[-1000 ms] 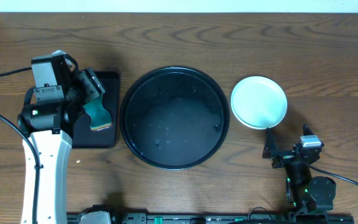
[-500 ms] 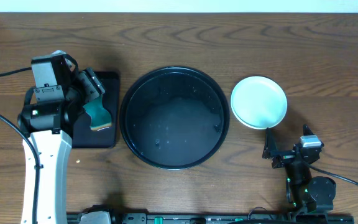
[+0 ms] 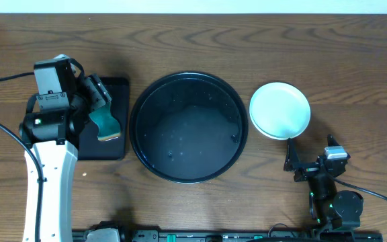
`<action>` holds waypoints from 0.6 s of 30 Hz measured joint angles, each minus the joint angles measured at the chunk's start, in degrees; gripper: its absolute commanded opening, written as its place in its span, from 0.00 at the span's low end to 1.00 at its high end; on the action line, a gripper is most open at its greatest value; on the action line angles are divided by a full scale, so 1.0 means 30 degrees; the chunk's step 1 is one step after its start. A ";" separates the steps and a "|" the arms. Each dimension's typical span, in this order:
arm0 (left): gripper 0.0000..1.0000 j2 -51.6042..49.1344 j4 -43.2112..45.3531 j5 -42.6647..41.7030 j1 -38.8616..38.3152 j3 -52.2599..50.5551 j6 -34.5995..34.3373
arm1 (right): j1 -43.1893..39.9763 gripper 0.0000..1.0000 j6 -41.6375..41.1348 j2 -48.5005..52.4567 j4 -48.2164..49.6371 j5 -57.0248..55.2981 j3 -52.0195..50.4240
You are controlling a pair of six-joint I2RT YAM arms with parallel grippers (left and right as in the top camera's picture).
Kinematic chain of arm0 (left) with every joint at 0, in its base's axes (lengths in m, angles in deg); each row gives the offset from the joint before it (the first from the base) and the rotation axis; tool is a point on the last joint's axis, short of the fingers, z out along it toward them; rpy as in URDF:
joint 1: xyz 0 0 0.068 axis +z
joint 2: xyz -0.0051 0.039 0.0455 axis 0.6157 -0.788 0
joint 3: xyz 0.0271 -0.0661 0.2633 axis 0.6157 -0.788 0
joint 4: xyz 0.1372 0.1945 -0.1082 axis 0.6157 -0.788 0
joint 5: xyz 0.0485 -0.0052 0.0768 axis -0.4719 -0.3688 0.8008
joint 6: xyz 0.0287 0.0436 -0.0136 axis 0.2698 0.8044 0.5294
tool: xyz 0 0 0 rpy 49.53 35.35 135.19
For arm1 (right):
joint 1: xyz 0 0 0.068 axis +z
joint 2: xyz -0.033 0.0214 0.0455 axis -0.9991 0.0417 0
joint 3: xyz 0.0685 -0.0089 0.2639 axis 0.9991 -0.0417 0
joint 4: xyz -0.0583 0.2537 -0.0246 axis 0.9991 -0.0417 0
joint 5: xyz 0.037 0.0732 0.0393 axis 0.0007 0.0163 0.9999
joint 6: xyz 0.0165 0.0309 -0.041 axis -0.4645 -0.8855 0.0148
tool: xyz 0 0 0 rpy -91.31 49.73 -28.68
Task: Clean dirty plates on tray and stack at the side
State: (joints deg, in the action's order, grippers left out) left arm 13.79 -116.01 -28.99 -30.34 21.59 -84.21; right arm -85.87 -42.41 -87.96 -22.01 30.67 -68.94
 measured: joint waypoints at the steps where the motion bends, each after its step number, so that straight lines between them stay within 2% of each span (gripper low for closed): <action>1: 0.79 0.0000 0.0000 0.0007 0.0000 0.0000 0.0000 | 0.0000 0.99 0.0000 0.0000 0.0000 0.0000 0.0000; 6: 0.79 0.0415 -0.0073 0.0335 0.0000 -0.0095 0.0000 | 0.0000 0.99 -0.0007 -0.0007 0.0000 0.0007 0.0000; 10: 0.79 0.2062 -0.0022 0.0488 -0.0036 -0.0954 0.0000 | 0.0000 0.99 -0.0007 0.0000 -0.0007 0.0015 0.0000; 16: 0.79 0.6135 0.0262 0.0743 -0.0758 -0.4699 0.0087 | 0.0000 0.99 -0.0007 -0.0007 -0.0007 0.0058 0.0000; 18: 0.79 0.7701 0.1290 0.0940 -0.0772 -0.6477 0.0138 | 0.0000 0.99 -0.0007 -0.0007 0.0000 0.0058 0.0000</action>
State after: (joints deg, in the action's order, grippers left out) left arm 36.89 -112.14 -26.17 -32.66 2.16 -83.80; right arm -85.87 -42.43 -87.99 -22.01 30.85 -68.94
